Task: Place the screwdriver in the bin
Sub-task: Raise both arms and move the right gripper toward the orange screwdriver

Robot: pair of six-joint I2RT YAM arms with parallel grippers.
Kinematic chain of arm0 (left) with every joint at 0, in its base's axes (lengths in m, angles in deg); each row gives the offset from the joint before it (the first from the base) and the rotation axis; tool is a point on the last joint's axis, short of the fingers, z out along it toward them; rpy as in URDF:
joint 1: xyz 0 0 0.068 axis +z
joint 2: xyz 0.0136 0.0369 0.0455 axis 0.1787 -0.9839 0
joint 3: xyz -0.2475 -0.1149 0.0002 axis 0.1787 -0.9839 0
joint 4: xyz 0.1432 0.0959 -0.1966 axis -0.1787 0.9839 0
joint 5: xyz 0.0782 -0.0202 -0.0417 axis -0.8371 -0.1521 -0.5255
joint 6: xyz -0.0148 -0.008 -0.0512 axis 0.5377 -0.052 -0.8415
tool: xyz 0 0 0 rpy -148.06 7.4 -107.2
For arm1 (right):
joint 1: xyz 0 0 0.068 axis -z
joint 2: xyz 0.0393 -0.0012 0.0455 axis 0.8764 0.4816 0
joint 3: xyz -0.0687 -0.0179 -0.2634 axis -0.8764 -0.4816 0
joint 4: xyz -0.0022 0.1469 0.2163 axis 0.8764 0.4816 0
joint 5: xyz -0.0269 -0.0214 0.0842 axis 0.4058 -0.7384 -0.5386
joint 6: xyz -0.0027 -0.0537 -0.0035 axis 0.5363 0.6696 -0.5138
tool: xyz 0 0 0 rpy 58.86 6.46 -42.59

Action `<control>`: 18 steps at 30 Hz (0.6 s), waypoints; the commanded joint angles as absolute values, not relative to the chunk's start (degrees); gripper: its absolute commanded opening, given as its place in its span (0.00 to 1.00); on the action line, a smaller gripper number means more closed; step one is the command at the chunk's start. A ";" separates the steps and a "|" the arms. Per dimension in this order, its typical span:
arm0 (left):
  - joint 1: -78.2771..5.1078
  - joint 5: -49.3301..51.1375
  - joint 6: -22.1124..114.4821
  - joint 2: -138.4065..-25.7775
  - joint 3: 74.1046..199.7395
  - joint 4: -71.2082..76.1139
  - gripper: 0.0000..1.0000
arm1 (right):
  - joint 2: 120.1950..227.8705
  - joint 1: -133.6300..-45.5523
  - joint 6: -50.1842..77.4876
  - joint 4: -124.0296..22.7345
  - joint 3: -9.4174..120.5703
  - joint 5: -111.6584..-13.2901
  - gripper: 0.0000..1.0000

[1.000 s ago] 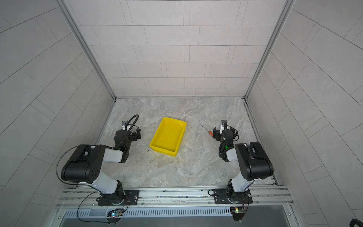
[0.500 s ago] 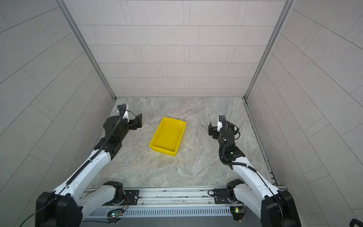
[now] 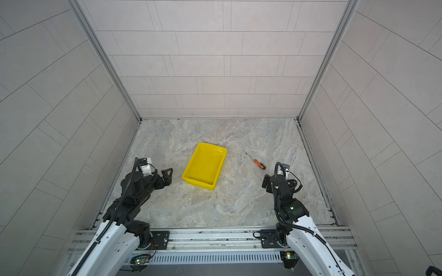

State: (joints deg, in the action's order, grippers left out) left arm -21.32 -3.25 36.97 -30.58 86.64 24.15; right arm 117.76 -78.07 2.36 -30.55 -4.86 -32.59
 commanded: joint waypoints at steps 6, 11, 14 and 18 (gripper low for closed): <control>-21.14 -9.10 31.44 -28.72 84.98 29.62 1.00 | 116.92 -79.21 1.01 -34.33 -5.53 -34.04 0.99; -21.07 -13.15 27.23 -28.80 83.23 29.39 1.00 | 119.14 -79.25 0.99 -36.57 -5.93 -33.65 0.99; -21.02 -14.64 24.27 -29.33 83.59 32.22 1.00 | 124.27 -79.61 1.44 -37.68 -4.55 -34.61 0.97; -20.97 -18.24 23.44 -28.50 85.05 36.73 1.00 | 132.85 -80.90 2.16 -38.62 -1.90 -35.33 0.96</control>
